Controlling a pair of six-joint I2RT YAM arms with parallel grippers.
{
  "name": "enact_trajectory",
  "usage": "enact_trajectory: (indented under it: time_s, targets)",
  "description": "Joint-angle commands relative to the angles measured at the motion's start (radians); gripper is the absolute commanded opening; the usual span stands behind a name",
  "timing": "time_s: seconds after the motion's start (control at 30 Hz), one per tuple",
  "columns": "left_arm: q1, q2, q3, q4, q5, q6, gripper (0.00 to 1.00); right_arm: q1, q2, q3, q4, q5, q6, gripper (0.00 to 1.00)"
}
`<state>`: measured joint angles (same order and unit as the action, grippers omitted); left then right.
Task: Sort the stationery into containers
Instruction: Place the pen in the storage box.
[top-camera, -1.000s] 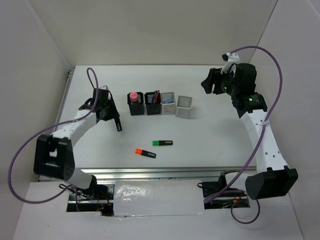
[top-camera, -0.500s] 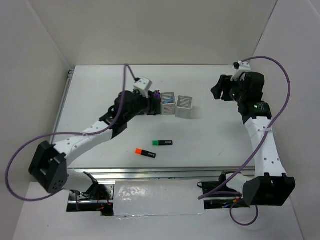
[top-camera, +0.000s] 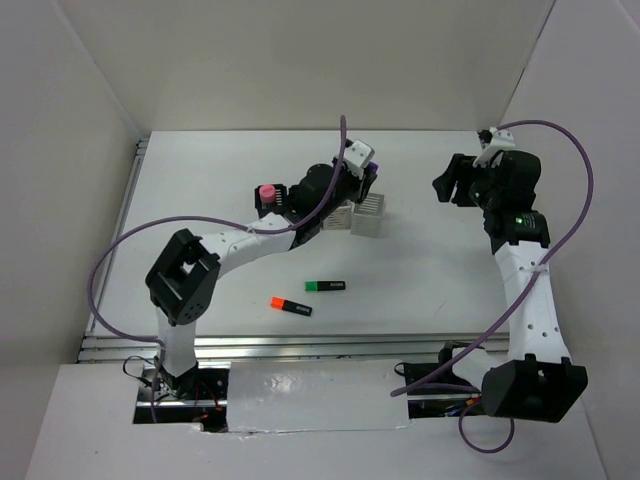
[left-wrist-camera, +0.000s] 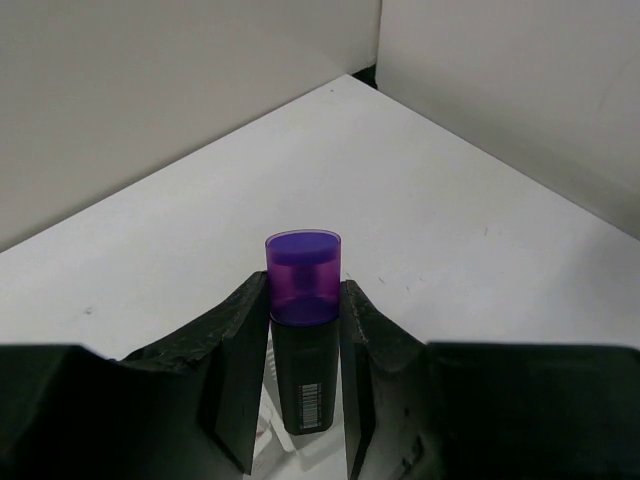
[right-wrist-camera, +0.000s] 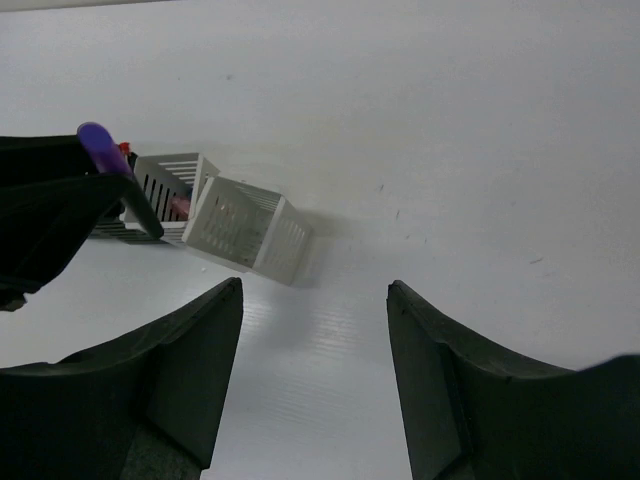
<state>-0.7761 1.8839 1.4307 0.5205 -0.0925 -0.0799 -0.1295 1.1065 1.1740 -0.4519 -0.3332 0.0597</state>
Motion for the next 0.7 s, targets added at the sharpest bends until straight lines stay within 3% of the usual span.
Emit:
enact_trajectory:
  time_s: [0.0,0.3,0.37,0.4,0.57,0.67]
  targets:
    - [0.0,0.073,0.072,0.13,-0.055,0.019,0.0,-0.013,-0.019,-0.002,-0.001,-0.021,-0.018,0.67]
    - [0.003,0.176,0.111,0.156,-0.059,0.014,0.08,-0.032,-0.019,0.004,-0.036,-0.035,-0.049,0.69]
    - [0.005,0.188,0.103,0.164,-0.067,0.009,0.17,-0.035,-0.017,0.009,-0.047,-0.055,-0.084,0.71]
    - [0.006,0.192,0.1,0.168,-0.062,0.009,0.25,-0.035,-0.02,0.01,-0.053,-0.055,-0.086,0.79]
    - [0.005,0.193,0.094,0.162,-0.056,0.003,0.45,-0.036,-0.037,0.004,-0.06,-0.078,-0.104,0.82]
    - [0.006,0.17,0.1,0.156,-0.056,-0.003,0.63,-0.036,-0.031,0.028,-0.088,-0.104,-0.138,0.83]
